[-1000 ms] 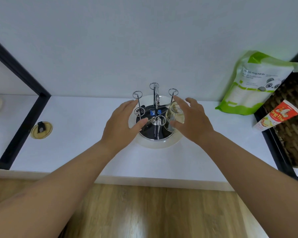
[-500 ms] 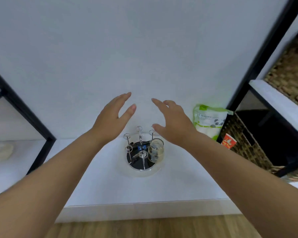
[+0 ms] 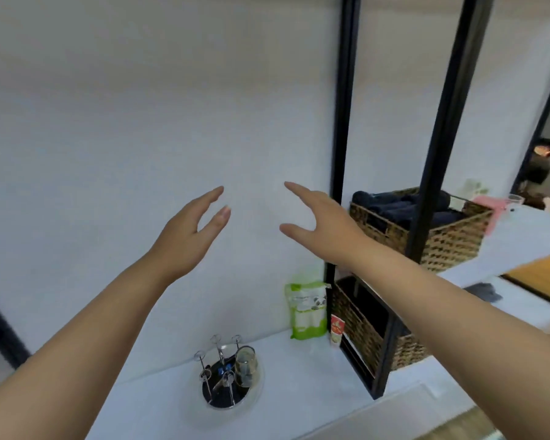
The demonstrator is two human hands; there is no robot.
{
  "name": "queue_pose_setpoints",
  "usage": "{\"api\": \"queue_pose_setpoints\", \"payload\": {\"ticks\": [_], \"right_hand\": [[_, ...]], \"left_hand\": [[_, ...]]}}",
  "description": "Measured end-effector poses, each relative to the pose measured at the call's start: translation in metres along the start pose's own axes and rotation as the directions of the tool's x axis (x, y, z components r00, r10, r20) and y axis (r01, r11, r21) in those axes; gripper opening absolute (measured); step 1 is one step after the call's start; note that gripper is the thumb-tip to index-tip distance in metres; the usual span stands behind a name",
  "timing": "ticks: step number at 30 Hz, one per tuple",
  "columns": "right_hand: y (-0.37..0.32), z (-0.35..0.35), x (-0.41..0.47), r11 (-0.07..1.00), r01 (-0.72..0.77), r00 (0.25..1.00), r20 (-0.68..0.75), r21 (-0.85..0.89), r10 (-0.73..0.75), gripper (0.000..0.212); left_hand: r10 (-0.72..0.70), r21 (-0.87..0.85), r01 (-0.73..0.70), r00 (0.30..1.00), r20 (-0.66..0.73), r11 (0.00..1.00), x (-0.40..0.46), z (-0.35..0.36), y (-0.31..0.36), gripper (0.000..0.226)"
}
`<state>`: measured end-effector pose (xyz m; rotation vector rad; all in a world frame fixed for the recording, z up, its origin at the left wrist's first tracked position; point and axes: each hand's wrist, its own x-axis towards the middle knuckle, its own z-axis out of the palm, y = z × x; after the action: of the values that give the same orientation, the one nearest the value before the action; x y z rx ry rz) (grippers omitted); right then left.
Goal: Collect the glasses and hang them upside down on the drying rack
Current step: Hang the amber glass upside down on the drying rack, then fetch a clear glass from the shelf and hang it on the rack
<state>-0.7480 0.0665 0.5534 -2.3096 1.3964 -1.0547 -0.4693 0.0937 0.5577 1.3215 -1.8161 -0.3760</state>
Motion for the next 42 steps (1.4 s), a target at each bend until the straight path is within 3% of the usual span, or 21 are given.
{"api": "queue_pose_setpoints", "payload": {"ticks": [8, 17, 24, 31, 42], "right_hand": [[-0.061, -0.132, -0.081, 0.996, -0.071, 0.962, -0.259, 0.045, 0.081, 0.073], [-0.057, -0.247, -0.198, 0.976, -0.209, 0.845, -0.49, 0.066, 0.214, 0.065], [-0.002, -0.32, -0.268, 0.954, -0.295, 0.769, -0.579, 0.055, 0.271, 0.064], [0.077, -0.404, -0.313, 0.939, -0.34, 0.723, -0.624, 0.053, 0.297, 0.059], [0.2, -0.514, -0.312, 0.931, -0.365, 0.732, -0.619, -0.006, 0.283, 0.061]], "left_hand": [[0.223, -0.082, -0.216, 0.97, 0.094, 0.973, 0.003, -0.007, 0.142, 0.063], [0.468, -0.282, -0.415, 0.869, 0.157, 0.865, -0.023, 0.069, 0.284, 0.06], [0.557, -0.365, -0.46, 0.799, 0.226, 0.809, -0.027, 0.166, 0.361, 0.062], [0.556, -0.422, -0.427, 0.792, 0.252, 0.8, -0.012, 0.271, 0.43, 0.059], [0.546, -0.462, -0.397, 0.799, 0.251, 0.793, 0.062, 0.415, 0.516, 0.06]]}}
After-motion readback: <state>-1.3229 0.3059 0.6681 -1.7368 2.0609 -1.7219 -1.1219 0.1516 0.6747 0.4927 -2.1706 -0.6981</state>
